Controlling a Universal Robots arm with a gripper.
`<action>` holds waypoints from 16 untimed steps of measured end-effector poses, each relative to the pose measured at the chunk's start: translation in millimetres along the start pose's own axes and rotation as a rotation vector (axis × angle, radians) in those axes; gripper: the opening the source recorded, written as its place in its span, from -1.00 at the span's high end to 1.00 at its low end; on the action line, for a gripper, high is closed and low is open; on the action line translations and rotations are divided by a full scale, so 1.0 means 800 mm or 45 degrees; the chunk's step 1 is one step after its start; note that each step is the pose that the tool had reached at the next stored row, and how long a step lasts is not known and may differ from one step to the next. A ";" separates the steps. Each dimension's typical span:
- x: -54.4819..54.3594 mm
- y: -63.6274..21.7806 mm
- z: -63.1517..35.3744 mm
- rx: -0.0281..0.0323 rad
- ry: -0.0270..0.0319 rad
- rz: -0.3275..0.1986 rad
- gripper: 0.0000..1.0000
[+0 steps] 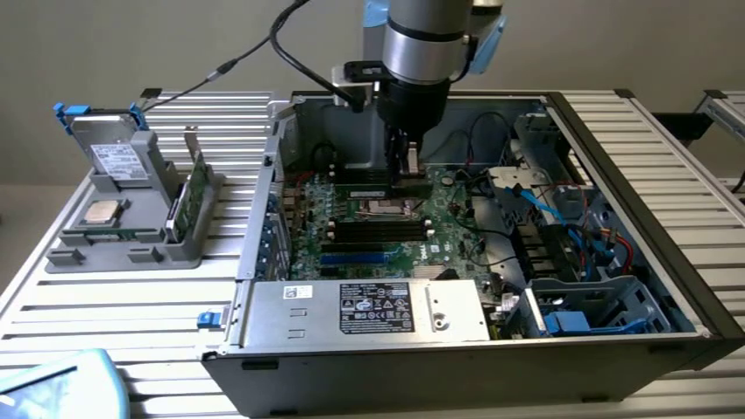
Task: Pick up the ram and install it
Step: 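Insert the ram into the slot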
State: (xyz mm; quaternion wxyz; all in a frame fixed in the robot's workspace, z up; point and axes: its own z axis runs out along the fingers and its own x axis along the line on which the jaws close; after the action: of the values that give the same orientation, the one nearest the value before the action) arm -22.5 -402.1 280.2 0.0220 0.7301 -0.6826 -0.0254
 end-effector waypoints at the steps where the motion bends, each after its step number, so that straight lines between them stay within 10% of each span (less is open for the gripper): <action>1: 0.000 0.000 0.002 0.0000 0.0002 -0.005 0.72; 16: 0.001 -0.002 0.036 -0.0003 0.0024 -0.035 0.72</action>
State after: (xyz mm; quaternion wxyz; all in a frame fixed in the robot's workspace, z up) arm -22.7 -402.3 251.0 0.0224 0.7394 -0.6725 -0.0251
